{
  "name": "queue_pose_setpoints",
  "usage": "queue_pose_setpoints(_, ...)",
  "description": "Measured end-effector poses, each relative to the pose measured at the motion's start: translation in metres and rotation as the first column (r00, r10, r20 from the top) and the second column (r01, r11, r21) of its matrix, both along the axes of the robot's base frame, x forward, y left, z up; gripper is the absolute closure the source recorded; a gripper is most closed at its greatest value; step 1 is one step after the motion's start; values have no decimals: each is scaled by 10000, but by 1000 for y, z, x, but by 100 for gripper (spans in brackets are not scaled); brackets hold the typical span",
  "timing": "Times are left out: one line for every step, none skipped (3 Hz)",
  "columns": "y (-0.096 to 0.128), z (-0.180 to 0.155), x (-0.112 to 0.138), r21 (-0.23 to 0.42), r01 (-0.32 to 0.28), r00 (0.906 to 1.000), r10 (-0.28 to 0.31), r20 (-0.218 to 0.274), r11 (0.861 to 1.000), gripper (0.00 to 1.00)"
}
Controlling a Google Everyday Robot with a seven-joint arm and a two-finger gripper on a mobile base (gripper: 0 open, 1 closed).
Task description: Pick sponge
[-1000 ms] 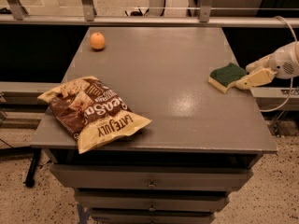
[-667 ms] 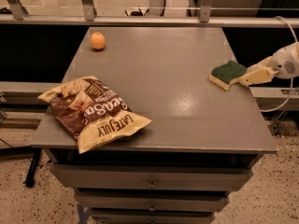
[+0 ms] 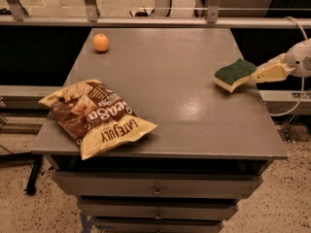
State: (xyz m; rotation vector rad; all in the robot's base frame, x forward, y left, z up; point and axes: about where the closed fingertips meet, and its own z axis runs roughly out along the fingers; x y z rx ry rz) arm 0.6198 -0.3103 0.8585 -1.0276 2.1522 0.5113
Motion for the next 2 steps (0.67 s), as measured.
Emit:
queue_pose_setpoints(29, 27, -11, 441, -341, 9981, 317, 524, 9984, 100)
queue_pose_setpoints(71, 51, -20, 1026, -686, 9908, 557, 1236, 9924, 100)
